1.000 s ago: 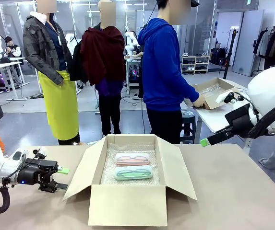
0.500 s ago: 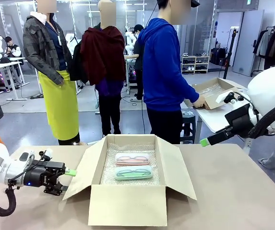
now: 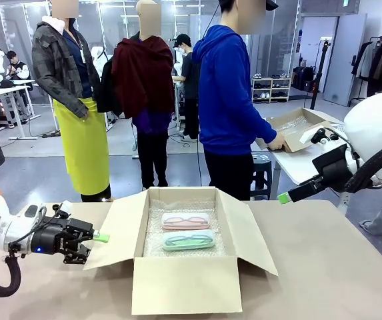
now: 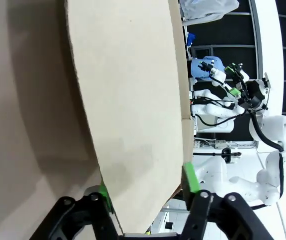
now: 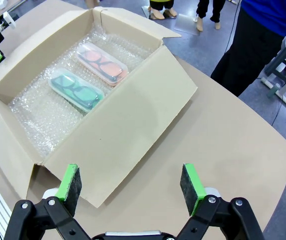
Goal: Pack the glasses set securely to prepare it for shipping.
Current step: Position the Package Box on the left side of the table.
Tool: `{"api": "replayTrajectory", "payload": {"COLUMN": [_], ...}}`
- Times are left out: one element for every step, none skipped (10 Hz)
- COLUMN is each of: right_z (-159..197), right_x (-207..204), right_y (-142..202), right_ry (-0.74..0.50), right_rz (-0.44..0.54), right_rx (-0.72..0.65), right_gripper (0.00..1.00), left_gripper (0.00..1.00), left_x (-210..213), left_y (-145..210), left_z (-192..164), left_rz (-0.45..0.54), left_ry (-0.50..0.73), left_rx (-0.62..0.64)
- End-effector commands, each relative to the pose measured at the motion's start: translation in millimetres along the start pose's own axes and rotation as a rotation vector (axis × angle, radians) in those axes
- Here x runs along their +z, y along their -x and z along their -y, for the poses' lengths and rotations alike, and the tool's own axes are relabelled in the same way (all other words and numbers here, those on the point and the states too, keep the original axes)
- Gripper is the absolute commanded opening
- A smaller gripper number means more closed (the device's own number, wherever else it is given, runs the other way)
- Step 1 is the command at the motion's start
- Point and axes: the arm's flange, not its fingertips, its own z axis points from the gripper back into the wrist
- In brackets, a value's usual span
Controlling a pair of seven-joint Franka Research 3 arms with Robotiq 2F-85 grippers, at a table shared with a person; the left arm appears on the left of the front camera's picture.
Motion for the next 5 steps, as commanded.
{"api": "replayTrajectory", "payload": {"right_z": [-1.6,-1.6,-1.6,-1.6,-1.6], "right_x": [3.2,3.2,3.2,3.2,3.2], "right_y": [-4.3,-4.3,-4.3,-4.3,-4.3], "right_ry": [0.002,0.002,0.002,0.002,0.002], "right_rz": [-0.010,-0.010,-0.010,-0.010,-0.010], "right_rx": [0.001,0.001,0.001,0.001,0.001], "right_gripper": [1.00,1.00,1.00,1.00,1.00], "left_gripper": [0.00,0.00,0.04,0.00,0.00], "left_x": [-0.8,-0.5,-0.4,-0.7,-2.5], "left_y": [3.5,2.5,1.8,1.3,0.8], "left_z": [4.1,5.1,6.6,7.8,8.2], "left_rz": [0.026,0.026,0.024,0.021,0.016], "left_ry": [0.036,0.043,0.051,0.055,0.055], "left_rx": [0.019,0.015,0.012,0.007,0.006]}}
